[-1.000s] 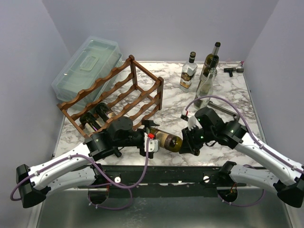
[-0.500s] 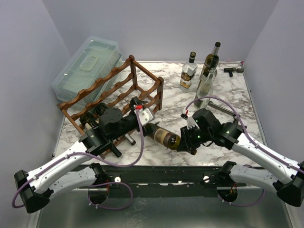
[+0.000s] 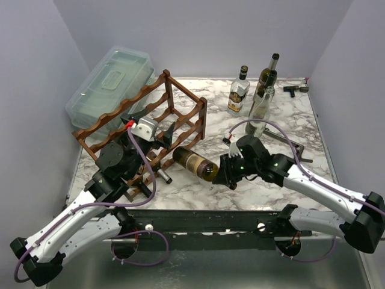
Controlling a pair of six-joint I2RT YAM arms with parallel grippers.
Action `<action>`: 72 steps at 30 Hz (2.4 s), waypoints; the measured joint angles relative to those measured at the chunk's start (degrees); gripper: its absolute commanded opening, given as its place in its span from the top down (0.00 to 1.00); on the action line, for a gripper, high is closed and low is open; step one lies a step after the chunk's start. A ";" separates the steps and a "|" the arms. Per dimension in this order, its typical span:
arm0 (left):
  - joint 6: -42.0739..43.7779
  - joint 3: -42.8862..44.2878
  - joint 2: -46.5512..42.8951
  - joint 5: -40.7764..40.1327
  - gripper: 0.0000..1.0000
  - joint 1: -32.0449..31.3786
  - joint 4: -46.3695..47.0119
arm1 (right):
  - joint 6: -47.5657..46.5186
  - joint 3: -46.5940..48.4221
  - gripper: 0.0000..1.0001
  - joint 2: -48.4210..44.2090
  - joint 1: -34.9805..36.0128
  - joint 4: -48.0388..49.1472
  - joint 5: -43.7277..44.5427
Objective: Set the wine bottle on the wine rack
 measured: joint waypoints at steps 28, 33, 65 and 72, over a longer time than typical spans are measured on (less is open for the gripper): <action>0.79 -1.53 -0.52 -5.25 0.01 0.02 1.53 | 2.62 -14.32 1.00 6.62 0.00 31.17 0.13; 0.96 -1.57 -0.44 -5.90 0.01 0.02 1.55 | 2.71 -17.11 0.99 11.89 0.00 42.23 0.39; 1.29 -2.91 2.84 -7.23 0.01 0.02 2.86 | 4.17 0.37 1.00 49.48 0.39 78.71 3.37; 1.29 -2.95 2.84 -7.26 0.01 0.02 2.86 | 4.15 2.71 0.99 50.73 1.22 77.94 4.00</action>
